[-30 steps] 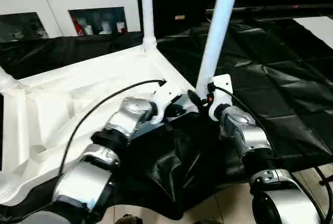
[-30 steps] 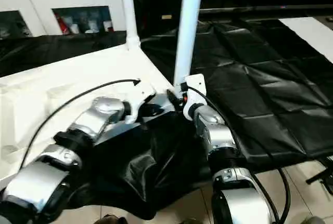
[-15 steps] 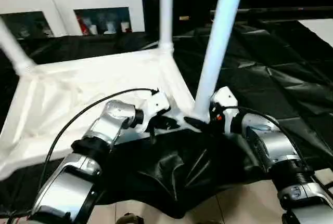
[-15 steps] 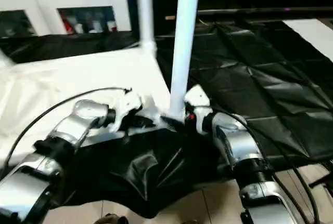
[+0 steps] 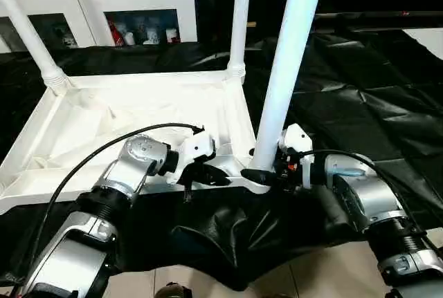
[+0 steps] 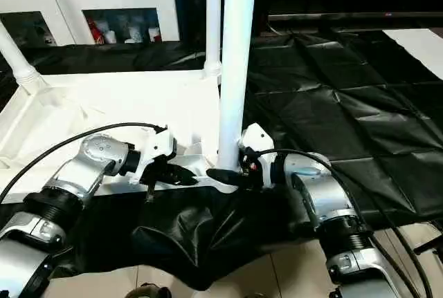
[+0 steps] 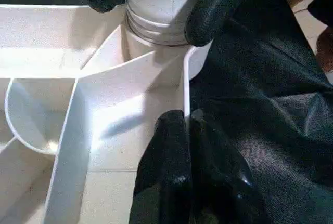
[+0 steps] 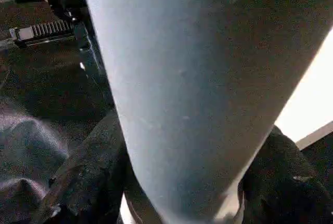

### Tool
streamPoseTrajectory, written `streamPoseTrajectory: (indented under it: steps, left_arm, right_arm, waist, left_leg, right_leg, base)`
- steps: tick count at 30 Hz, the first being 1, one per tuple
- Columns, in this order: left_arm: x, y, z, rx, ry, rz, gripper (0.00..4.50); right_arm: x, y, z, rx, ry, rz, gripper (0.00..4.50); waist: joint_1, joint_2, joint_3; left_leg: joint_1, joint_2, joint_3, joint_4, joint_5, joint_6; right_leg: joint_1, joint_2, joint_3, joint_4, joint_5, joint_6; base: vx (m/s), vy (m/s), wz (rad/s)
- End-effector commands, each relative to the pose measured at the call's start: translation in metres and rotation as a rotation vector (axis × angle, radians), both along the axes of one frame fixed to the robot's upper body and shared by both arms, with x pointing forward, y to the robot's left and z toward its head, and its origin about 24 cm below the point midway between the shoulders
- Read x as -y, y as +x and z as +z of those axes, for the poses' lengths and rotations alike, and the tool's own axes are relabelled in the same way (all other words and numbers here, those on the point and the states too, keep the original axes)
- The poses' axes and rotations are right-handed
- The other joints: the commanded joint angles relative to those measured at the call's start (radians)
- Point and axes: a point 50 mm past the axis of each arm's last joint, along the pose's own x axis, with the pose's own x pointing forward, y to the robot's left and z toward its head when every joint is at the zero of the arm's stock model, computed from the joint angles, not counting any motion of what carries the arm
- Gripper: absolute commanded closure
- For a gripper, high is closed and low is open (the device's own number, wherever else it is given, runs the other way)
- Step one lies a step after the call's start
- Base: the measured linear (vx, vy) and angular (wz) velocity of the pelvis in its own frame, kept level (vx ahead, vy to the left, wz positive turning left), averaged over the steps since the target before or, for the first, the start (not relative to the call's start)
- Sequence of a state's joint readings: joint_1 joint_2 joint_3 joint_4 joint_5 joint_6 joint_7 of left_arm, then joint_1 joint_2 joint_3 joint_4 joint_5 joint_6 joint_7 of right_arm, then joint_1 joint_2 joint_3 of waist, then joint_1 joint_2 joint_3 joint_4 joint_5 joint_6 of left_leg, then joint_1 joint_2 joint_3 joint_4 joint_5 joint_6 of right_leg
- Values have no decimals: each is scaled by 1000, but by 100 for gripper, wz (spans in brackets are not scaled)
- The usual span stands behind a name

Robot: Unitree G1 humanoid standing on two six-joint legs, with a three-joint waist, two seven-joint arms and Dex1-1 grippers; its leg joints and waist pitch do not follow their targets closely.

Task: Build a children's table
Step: Rotate leg to tighten

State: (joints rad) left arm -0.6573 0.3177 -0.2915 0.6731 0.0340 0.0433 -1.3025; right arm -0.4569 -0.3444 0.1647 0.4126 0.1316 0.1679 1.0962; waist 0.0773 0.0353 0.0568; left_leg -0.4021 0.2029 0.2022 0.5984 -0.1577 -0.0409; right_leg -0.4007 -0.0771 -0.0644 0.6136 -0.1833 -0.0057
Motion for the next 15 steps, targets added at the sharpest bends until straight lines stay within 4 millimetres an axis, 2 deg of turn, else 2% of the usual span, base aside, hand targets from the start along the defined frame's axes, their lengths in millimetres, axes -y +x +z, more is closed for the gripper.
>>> streamPoseTrajectory:
  steps: [1,3,5,6,8,9,10,11,12,15]
  left_arm:
    - [13,3,8,41,-37,4,450]
    - [19,11,10,57,-67,92,450]
    - [25,20,13,74,-88,195,450]
    - [28,24,14,79,-92,243,450]
    - [36,33,17,94,-95,347,450]
    - [36,33,17,94,-95,347,450]
    - [40,37,18,105,-95,392,450]
    - [45,41,20,121,-95,443,450]
    - [45,41,20,121,-95,443,450]
    - [52,46,22,145,-92,508,450]
  right_arm:
    - [-9,-1,-2,2,15,1,194]
    - [-12,4,-6,20,15,-79,196]
    - [-15,14,-11,15,23,-224,196]
    - [-18,18,-13,14,33,-293,196]
    - [-26,27,-16,-19,70,-443,196]
    - [-26,27,-16,-19,70,-443,196]
    - [-32,31,-17,-34,93,-508,196]
    - [-39,36,-18,-55,108,-601,197]
    - [-39,36,-18,-55,108,-601,197]
    - [-50,42,-19,-71,117,-700,203]
  waist:
    - [-4,-15,-73]
    - [-6,-17,-72]
    - [-11,-17,-71]
    - [-14,-19,-71]
    - [-25,-17,-71]
    - [-26,-19,-72]
    - [-25,-16,-73]
    - [-32,-12,-72]
    - [-31,-14,-77]
    - [-34,-11,-82]
  left_leg:
    - [34,36,-18,-66,-216,45]
    - [34,36,-17,-66,-223,39]
    - [36,31,-19,-67,-241,19]
    - [36,31,-21,-69,-251,14]
    - [36,29,-23,-68,-255,3]
    - [35,28,-23,-69,-242,7]
    - [35,29,-23,-68,-236,12]
    - [34,28,-21,-68,-229,14]
    - [33,26,-23,-67,-218,16]
    - [29,26,-20,-62,-153,45]
  right_leg:
    - [37,-68,44,-75,-213,-229]
    - [35,-68,44,-77,-228,-227]
    - [34,-70,43,-84,-287,-213]
    - [36,-71,42,-87,-306,-205]
    - [33,-70,42,-87,-312,-207]
    - [37,-69,42,-87,-299,-203]
    - [37,-70,42,-87,-286,-204]
    - [33,-67,44,-85,-259,-212]
    - [41,-67,41,-82,-236,-214]
    - [44,-65,43,-70,-113,-237]
  base:
    - [0,0,0]
    - [0,0,0]
    - [0,0,0]
    - [0,0,0]
    - [0,0,0]
    - [0,0,0]
    - [0,0,0]
    - [0,0,0]
    - [0,0,0]
    - [0,0,0]
